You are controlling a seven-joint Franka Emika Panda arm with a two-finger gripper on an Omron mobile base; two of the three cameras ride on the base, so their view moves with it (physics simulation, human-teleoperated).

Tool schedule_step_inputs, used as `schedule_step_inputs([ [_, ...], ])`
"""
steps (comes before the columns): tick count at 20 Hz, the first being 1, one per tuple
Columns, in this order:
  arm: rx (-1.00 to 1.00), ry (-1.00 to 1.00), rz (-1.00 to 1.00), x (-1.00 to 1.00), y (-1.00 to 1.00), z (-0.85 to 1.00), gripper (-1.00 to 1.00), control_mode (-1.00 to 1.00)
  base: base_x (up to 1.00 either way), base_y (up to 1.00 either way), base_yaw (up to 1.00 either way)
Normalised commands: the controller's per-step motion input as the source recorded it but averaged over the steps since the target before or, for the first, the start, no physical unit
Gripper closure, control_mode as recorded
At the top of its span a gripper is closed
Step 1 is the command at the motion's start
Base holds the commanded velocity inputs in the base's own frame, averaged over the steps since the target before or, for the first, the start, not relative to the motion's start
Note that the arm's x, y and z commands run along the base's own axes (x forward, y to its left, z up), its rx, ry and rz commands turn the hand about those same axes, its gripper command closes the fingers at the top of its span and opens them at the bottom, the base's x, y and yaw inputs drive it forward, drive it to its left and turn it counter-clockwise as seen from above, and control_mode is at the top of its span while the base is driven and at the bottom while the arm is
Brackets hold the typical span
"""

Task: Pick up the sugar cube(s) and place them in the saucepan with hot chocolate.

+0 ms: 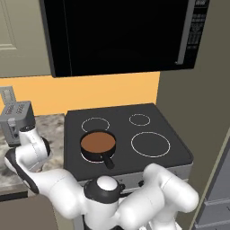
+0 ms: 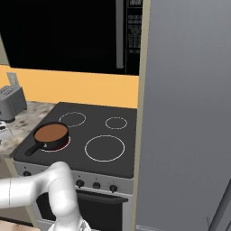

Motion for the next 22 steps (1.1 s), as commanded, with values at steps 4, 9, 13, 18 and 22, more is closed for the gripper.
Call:
schedule_step_inputs([
  [4,-0.01,0.0,-0.04,-0.13,0.0,0.06,1.0,-1.0,0.0,0.0,0.0],
  [9,-0.03,-0.12,-0.13,-0.52,-0.25,0.33,1.0,-1.0,0.0,0.0,0.0],
  [13,0.0,-0.22,-0.14,-0.85,-0.61,0.46,1.0,-1.0,0.0,0.0,0.0],
  [18,0.0,-0.21,-0.16,-0.62,-0.72,0.74,1.0,-1.0,0.0,0.0,0.0],
  [22,0.0,-0.15,-0.21,-0.17,-0.81,0.86,1.0,-1.0,0.0,0.0,0.0],
])
